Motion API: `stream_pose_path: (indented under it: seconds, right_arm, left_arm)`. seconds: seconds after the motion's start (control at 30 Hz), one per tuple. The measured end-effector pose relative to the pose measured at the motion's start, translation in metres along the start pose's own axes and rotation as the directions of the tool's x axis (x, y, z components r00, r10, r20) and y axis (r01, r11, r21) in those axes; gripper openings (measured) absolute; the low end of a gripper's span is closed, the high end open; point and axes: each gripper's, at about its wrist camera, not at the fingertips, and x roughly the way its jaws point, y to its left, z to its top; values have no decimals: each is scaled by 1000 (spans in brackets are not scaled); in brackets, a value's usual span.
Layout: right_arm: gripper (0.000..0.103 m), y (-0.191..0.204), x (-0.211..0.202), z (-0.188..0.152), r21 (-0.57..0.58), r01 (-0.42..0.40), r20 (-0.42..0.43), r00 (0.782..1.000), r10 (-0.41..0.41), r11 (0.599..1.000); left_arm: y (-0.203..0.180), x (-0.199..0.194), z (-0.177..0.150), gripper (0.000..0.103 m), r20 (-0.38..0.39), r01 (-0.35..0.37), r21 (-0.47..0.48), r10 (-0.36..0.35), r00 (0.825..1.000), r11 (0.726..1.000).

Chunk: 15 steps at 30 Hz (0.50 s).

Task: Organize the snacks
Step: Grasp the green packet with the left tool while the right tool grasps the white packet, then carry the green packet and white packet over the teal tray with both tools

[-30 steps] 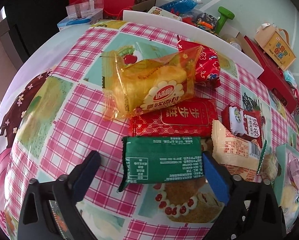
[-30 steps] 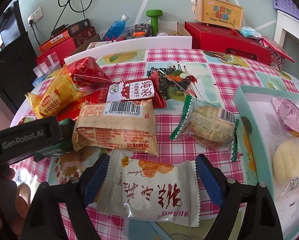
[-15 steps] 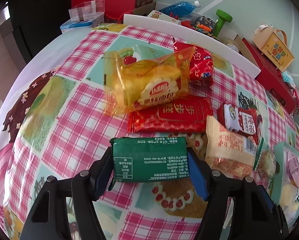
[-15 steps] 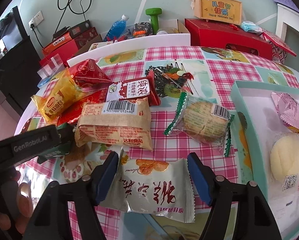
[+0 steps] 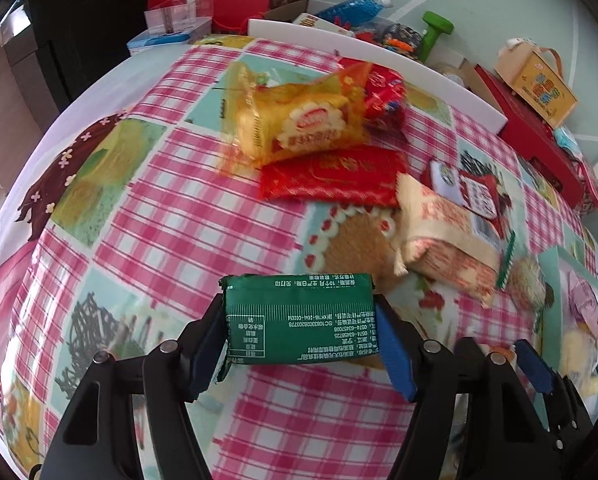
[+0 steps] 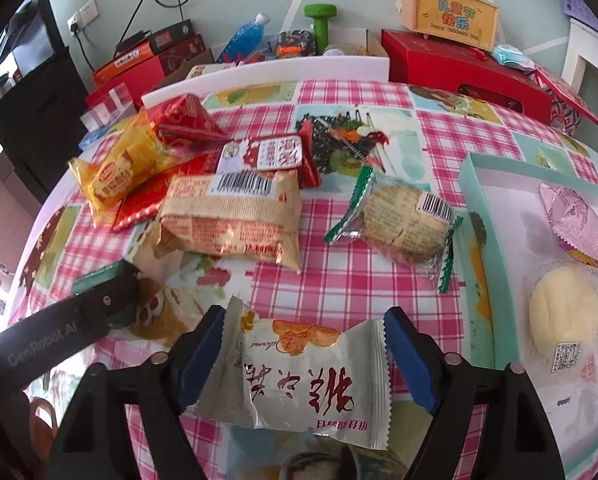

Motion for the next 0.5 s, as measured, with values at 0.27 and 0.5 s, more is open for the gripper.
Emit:
stream_pose_path:
  seconds: [0.27, 0.5]
  right_arm:
    - [88, 1, -10, -10, -51, 7, -15, 1000, -8, 999]
    - [95, -10, -20, -17, -22, -28, -24, 999, 28, 999]
  left_arm:
    - [-7, -2, -3, 71, -11, 33, 13, -32, 999, 999]
    - [-3, -5, -3, 71, -10, 27, 7, -27, 1000, 1000]
